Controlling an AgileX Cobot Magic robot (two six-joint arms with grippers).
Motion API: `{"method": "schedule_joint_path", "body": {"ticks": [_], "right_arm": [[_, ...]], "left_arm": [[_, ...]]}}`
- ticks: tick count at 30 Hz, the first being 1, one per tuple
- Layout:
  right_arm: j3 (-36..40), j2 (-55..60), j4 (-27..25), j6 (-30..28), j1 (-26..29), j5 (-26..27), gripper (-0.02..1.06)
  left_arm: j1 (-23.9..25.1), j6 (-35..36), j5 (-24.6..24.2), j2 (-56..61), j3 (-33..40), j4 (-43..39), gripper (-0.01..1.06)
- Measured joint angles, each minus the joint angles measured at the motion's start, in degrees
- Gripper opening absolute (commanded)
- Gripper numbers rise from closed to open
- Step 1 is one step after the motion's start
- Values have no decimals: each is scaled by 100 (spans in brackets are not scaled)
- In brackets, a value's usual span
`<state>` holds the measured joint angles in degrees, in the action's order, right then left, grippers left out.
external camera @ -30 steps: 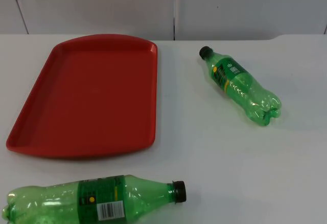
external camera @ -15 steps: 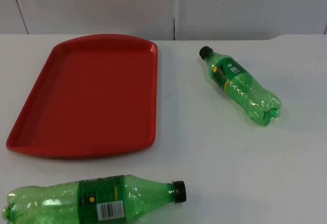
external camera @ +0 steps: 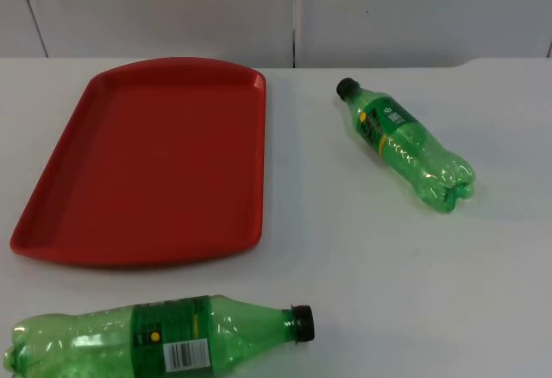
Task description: Place the bottle upright on the tray.
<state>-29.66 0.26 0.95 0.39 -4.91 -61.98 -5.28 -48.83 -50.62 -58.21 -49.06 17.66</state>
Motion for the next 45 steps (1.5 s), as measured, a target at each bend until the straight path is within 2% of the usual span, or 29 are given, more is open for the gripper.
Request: {"method": "schedule_joint_path", "body": {"ticks": [6,10,11,15,20,25,37,45], "right_arm": [[0,0,0,0,0,0,105],[0,0,0,0,0,0,105],[0,0,0,0,0,0,105],[0,0,0,0,0,0,105],[0,0,0,0,0,0,105],[0,0,0,0,0,0,105],[0,0,0,0,0,0,105],[0,0,0,0,0,0,105]], "left_arm": [[-731,25,13,-570,-191,-789,105],[-1322,464,13,-962,-191,-1566,105],[-1322,464,13,-962,-191,-1566,105],[-1923,679,13,-1335,-191,-1926,105],[-2376,1002,45,-1717,-191,-2125,105],[-2710,1495,91,-2162,-191,-2358,105],[-3361,1620,641,-2790,-175,-2299,105],[-3631,1632,910,-3061,216,-2260,105]]}}
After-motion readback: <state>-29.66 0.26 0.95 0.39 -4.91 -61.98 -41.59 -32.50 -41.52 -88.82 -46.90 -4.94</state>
